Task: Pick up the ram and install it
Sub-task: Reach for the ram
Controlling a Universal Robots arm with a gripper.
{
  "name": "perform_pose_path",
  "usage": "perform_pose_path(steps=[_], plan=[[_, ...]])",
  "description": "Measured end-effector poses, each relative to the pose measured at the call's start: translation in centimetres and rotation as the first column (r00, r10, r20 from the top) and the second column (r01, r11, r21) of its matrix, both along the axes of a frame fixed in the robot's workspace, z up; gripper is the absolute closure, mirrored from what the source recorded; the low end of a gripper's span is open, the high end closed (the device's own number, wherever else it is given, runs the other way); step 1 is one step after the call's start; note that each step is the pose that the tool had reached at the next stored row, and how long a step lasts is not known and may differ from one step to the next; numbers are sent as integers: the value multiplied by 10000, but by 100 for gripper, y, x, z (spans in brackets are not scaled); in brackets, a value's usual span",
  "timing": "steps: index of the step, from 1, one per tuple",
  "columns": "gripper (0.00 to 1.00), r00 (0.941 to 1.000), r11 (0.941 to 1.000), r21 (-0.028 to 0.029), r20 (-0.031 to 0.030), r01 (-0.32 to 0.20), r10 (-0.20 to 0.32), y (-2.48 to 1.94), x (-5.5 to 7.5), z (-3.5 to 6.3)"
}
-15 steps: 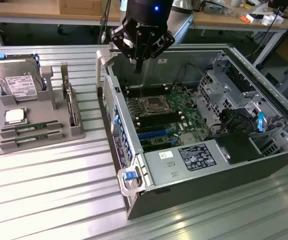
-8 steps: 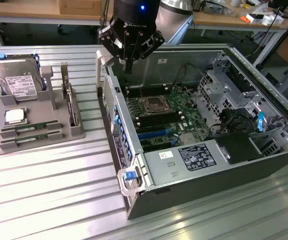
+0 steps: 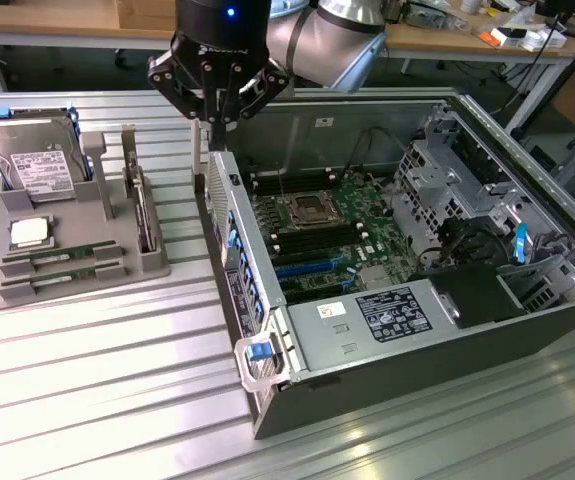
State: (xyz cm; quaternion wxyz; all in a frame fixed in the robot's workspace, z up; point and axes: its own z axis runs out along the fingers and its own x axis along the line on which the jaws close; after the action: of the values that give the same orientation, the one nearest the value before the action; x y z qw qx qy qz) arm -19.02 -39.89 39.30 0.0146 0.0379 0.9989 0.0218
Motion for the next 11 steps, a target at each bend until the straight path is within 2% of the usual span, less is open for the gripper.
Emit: perform_pose_path(steps=[2,5,10,11], plan=[[89,10000,10000,0,4,-2,2,0,-99,0],[89,10000,10000,0,18,0,0,0,-349,-2],[89,10000,10000,1,24,0,0,0,-566,-5],[89,10000,10000,-1,26,-2,2,0,-677,-5]])
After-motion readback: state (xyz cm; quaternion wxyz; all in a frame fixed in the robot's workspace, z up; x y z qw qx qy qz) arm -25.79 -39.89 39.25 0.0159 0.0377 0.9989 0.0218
